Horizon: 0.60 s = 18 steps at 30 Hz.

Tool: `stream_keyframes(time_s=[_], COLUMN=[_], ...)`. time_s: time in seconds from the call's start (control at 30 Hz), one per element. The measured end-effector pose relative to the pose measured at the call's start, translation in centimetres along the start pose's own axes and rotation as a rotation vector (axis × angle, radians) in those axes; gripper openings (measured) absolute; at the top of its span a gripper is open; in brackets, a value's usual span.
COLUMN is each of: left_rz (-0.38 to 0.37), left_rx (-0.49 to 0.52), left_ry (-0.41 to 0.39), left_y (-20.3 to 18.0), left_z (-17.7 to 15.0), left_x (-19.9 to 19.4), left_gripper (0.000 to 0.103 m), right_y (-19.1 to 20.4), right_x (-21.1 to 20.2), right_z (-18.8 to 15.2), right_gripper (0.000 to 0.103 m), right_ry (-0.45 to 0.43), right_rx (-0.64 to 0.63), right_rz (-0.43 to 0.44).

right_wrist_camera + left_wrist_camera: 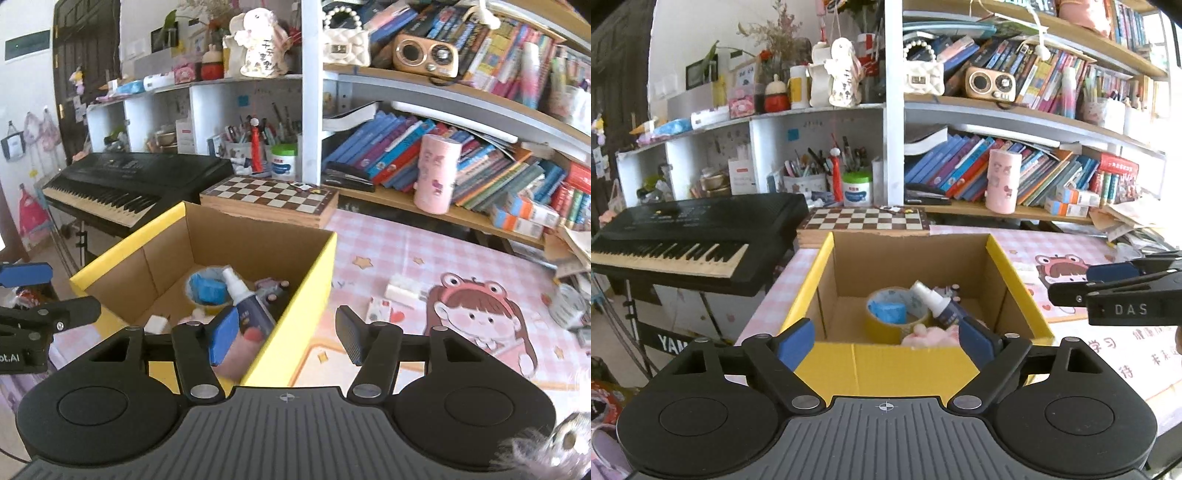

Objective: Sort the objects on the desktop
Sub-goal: 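Withdraw both grippers from the box back toward the table edge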

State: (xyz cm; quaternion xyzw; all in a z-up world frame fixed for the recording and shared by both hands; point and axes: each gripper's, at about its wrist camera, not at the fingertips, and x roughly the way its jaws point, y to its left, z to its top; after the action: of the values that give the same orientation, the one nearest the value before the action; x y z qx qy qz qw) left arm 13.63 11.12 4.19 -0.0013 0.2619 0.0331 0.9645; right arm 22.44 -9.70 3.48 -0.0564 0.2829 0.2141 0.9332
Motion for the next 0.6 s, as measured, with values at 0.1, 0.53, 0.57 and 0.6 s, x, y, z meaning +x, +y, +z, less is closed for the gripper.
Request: stream_keyframes(time_s=[0.1, 0.53, 0.57, 0.6], left_rz=[-0.008, -0.005, -0.006, -0.005], left_rx=[0.005, 0.021, 0.021, 0.020], left_ry=[0.004, 0.050, 0.051, 0.053], left_y=[0.0, 0.2, 0.2, 0.1], left_z=[-0.8, -4.4, -4.7, -4.9], left_x=[-1.1, -4.8, -5.0, -5.3], left_gripper=[0.089, 0.090, 0.090, 0.090], right_y=[0.5, 3.9, 4.1, 4.3], right_x=[-1.5, -5.7, -5.8, -5.9], right_z=[-1.2, -6.5, -6.9, -7.4], right_gripper=[0.056, 0.057, 0.057, 0.057], right_ry=[-0.005, 0.017, 0.024, 0.035], right_rx=[0.011, 0.022, 0.024, 0.032], right_rz=[-0.018, -0.041, -0.043, -0.042])
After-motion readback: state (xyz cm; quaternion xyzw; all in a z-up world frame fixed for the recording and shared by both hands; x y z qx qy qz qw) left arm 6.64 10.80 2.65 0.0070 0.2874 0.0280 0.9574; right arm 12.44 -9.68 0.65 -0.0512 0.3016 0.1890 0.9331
